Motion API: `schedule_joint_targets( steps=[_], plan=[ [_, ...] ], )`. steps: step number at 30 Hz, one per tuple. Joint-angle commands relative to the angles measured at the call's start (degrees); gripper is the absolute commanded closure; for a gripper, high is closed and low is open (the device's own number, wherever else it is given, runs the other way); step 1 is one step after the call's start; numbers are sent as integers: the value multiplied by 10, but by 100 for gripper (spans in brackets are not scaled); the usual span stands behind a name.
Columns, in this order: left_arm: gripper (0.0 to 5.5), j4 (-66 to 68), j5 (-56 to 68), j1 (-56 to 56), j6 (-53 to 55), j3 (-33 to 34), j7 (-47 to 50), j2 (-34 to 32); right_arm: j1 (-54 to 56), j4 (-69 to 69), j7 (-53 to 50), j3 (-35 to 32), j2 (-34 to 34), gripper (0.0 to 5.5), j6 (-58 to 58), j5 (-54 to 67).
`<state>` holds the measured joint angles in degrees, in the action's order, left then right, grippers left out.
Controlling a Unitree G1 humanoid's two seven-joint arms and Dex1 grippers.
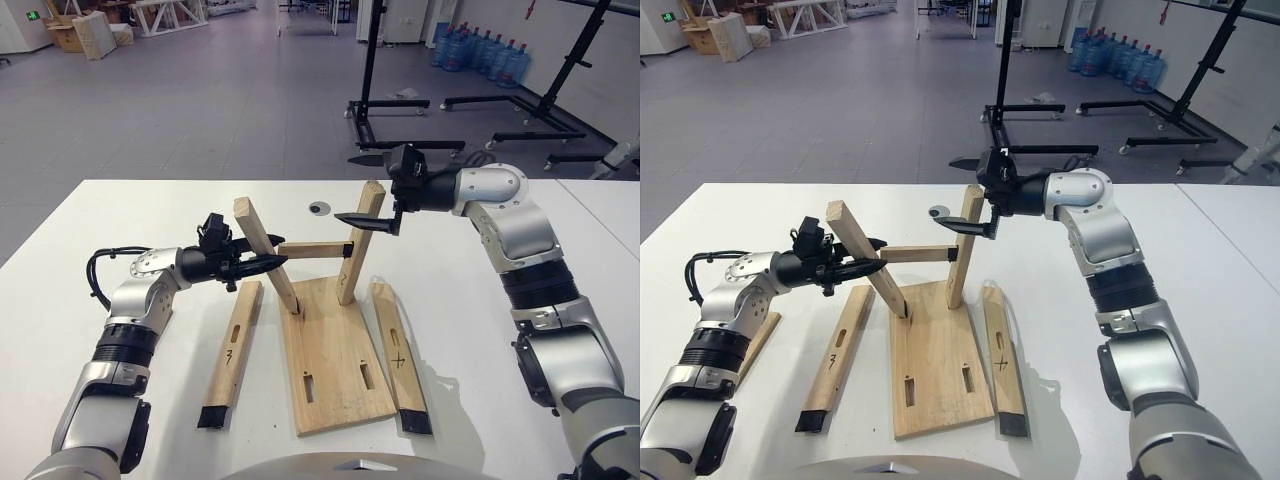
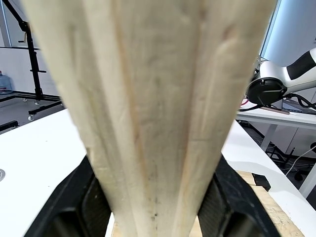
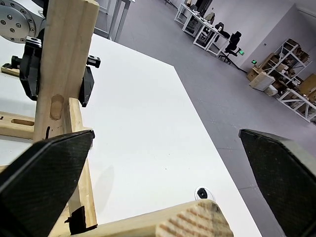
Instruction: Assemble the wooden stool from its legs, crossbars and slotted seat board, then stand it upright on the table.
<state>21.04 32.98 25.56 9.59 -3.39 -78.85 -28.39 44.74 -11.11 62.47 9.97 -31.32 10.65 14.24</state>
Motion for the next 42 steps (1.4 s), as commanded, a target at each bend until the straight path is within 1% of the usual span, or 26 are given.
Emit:
schedule_joint_targets(
  steps=[1,9,16,19,27,38,42],
  plan=[
    [348,14,-56,-35,19,-37,-8,-18,-3,1,5,-2,1,10,1,-5],
    [348,17,-58,-28,21,-48,-15,-26,4,-54,50,-21,-2,10,31,21],
    [348,24,-59,-26,18,-47,-18,-32,-14,11,143,-9,-27,10,102,72],
    [348,28,-62,-22,17,-49,-19,-33,-20,27,166,3,-38,10,107,66],
    [348,29,-81,-14,10,-79,-23,-25,-22,24,138,5,-24,10,87,48],
    [348,99,-102,28,-12,-100,-34,-8,-49,84,135,39,-19,10,87,41],
    [348,99,-118,22,-25,-117,-36,-10,-32,72,104,20,-5,10,75,36]
  ],
)
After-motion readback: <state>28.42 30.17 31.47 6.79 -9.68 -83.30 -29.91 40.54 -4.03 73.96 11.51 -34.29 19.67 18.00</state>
